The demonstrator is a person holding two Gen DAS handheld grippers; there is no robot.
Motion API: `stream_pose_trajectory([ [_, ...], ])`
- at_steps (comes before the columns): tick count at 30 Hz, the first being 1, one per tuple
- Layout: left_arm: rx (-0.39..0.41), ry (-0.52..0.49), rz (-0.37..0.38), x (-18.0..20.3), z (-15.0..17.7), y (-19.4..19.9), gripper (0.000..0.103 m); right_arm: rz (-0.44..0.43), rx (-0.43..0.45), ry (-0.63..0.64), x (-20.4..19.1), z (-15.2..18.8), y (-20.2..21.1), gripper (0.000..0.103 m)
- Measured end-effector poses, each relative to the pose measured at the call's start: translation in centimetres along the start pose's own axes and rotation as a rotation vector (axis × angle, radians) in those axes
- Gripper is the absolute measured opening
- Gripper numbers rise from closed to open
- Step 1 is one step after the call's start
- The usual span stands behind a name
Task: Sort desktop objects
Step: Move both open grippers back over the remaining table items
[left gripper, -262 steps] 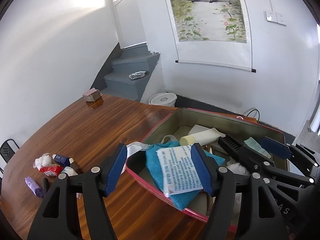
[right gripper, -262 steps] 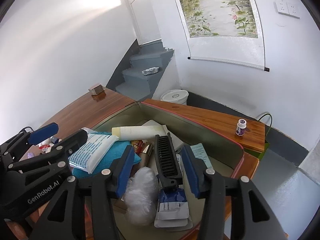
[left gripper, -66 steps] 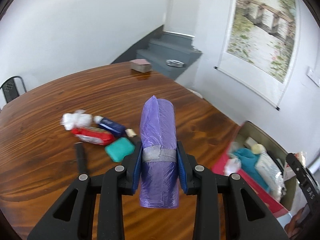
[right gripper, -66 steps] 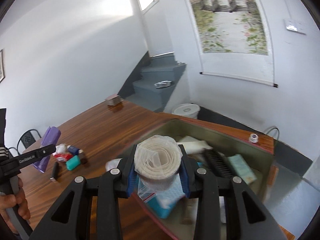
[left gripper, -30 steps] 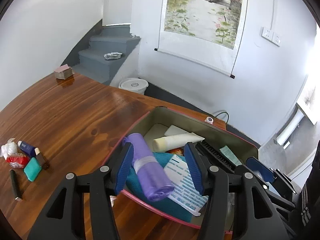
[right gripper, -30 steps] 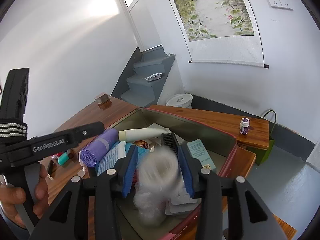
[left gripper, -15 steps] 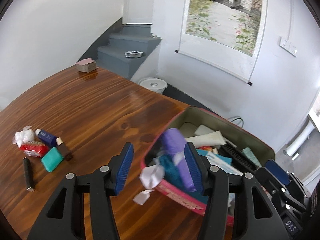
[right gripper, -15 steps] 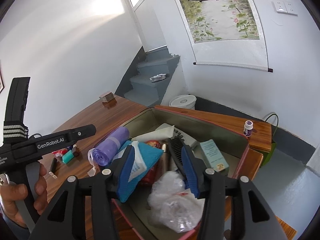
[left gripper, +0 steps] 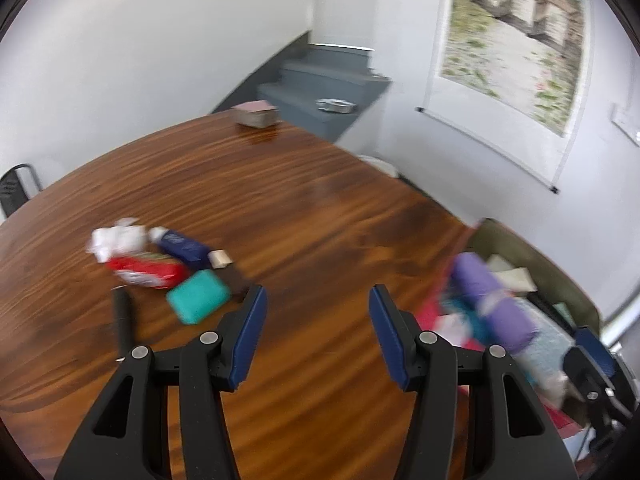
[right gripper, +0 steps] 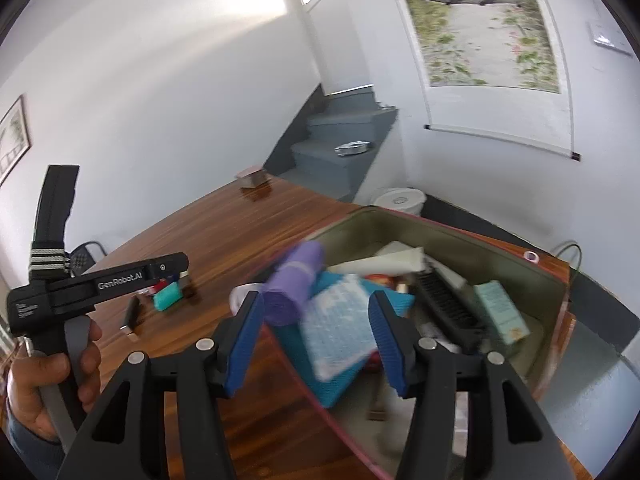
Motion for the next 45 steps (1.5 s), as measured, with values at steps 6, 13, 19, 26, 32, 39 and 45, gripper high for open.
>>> stream_pose_trajectory([
  [6, -0.005, 0.086, -0.096, -6.0, 0.1, -0.4, 0.057, -0.055, -0.014, 0.047, -2.9, -0.1, -1.1, 0.062],
  [13, -0.019, 0.166, -0.205, -12.1, 0.6, -1.1, 0.057, -0.103, -0.037, 0.085, -5.4, 0.2, -2.2, 0.066],
  [19, -0.059, 0.221, -0.271, -15.8, 0.9, -3.0, 0.057, -0.138, -0.066, 0.120, -7.5, 0.6, -3.5, 0.067],
  [26, -0.111, 0.234, -0.305, -17.1, 1.6, -5.1, 0.057, -0.171, -0.091, 0.142, -8.8, 1.0, -4.4, 0.067],
  [32, -0.125, 0.222, -0.318, -17.3, 1.8, -5.8, 0.057, -0.186, -0.112, 0.151, -9.4, 1.3, -5.2, 0.067],
  [39, -0.115, 0.219, -0.320, -17.7, 1.9, -6.1, 0.057, -0.198, -0.124, 0.153, -9.9, 1.3, -5.8, 0.067],
  [45, -0.101, 0.216, -0.309, -17.8, 1.8, -6.2, 0.041, -0.217, -0.136, 0.178, -11.1, 1.1, -6.3, 0.067],
])
Point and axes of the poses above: each gripper's, at about its wrist camera, not at the fingertips, and y roughly against the way its jaws point, x to its right, z to its underside, the point moved 3 cm from there along -y, roughly the way its jaws point, and after that the axes turned 8 degrees about y, right-handed, at the moved point
